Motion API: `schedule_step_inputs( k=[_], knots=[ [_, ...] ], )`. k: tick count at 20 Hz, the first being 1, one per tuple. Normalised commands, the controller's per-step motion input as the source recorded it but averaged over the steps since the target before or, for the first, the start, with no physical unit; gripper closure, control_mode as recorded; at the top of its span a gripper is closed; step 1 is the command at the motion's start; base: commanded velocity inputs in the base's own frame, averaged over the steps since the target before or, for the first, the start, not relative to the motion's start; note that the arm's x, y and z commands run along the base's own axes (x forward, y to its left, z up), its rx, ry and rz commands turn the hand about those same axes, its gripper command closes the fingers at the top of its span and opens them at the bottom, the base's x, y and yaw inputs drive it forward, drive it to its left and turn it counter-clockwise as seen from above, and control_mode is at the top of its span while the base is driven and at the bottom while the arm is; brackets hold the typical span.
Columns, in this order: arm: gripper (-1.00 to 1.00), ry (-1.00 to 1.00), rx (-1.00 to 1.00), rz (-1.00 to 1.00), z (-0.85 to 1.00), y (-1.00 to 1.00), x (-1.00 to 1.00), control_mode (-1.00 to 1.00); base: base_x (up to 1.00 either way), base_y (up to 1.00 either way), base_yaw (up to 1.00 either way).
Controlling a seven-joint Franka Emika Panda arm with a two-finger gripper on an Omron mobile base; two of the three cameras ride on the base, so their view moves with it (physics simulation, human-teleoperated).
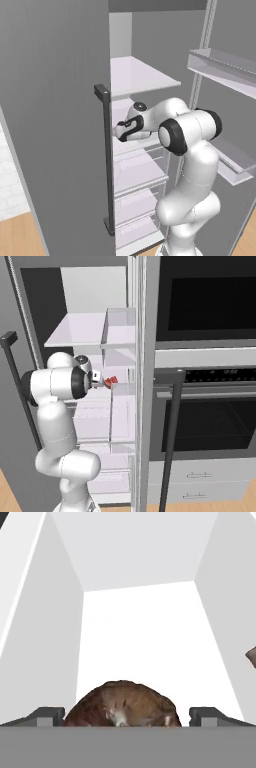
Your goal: Place one mushroom and one steak in each tupperware on the nearby counter, to pack two identical lunches.
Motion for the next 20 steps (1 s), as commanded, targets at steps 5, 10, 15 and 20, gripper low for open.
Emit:
schedule_step_inputs(
  k=[5,10,15,20],
  knots=[
    [1.00,0.00,0.00,0.00,-0.15,0.01,0.06,-1.00,0.00,0.00,0.00],
    [1.00,0.00,0.00,0.00,-0.25,-0.18,-0.29,-1.00,0.00,0.00,0.00],
    [1.00,-0.15,0.02,-0.05,-0.01,-0.29,-0.66,-1.00,0.00,0.00,0.00],
    [1.00,-0.18,0.00,-0.17,0.97,-0.10,-0.73,-1.00,0.00,0.00,0.00]
  ],
)
